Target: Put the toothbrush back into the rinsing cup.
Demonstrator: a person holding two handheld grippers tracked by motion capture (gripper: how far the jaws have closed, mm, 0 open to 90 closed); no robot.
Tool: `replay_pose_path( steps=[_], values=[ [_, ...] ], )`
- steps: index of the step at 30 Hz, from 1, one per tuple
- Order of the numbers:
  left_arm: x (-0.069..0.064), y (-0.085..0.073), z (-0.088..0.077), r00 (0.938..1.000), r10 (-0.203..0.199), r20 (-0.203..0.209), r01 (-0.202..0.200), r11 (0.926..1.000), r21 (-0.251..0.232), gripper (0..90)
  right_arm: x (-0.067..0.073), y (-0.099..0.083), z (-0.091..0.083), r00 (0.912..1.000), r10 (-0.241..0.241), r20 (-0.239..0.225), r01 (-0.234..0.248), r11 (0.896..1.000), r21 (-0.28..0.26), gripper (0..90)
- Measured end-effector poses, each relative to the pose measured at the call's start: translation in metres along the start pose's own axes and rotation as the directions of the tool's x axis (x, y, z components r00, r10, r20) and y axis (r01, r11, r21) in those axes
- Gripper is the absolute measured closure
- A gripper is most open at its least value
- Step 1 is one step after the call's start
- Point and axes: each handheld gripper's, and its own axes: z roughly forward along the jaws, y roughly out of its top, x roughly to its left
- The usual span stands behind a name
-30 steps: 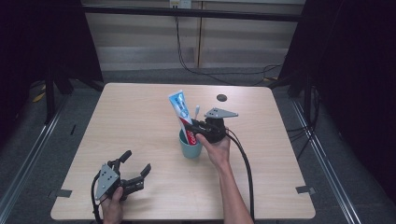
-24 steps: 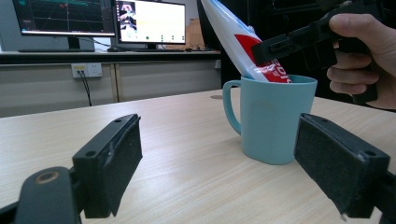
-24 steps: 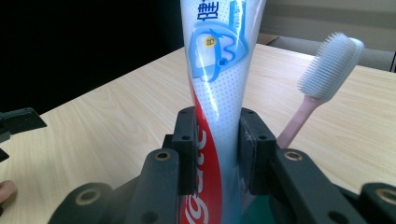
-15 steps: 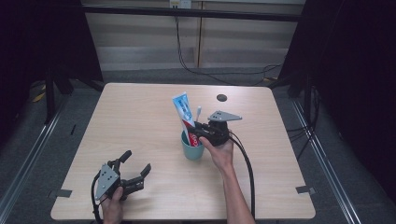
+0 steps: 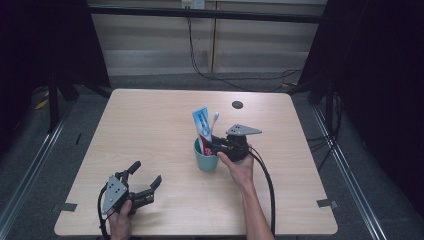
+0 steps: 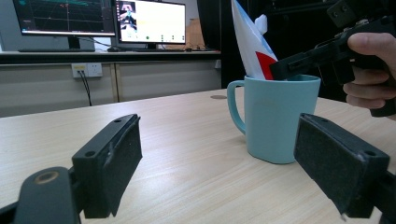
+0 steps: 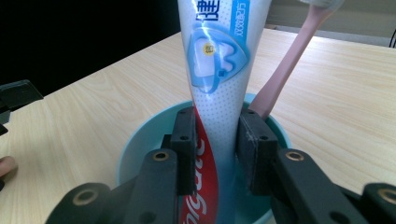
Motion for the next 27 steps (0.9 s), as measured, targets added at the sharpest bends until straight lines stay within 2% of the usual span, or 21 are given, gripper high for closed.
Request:
replay_pose_path(
  steps=[7,12,15,22,27],
  values=[
    [0.0,0.0,0.0,1.0,0.006,-0.004,-0.006,1.0,0.0,15.1,0.0,0.002,-0.004,1.0,0.009,-0.001,-0.009,0.999,-0.032,62.8],
    [0.0,0.0,0.0,1.0,0.006,-0.004,-0.006,1.0,0.0,15.1,-0.001,0.003,-0.008,0.9998,0.014,0.015,-0.013,0.999,-0.046,54.7],
    [0.0,0.0,0.0,1.0,0.009,-0.001,-0.009,1.0,0.001,15.1,0.0,0.003,-0.012,0.9998,0.019,0.009,-0.019,0.997,-0.072,51.5],
    [0.0,0.0,0.0,1.0,0.005,-0.004,-0.005,1.0,0.0,15.1,-0.001,0.005,-0.021,0.9991,0.032,0.028,-0.029,0.996,-0.087,38.2],
    [0.0,0.0,0.0,1.0,0.006,-0.004,-0.006,1.0,0.0,15.2,0.001,0.004,-0.026,0.9989,0.012,0.046,-0.009,0.997,-0.083,27.0]
  ],
)
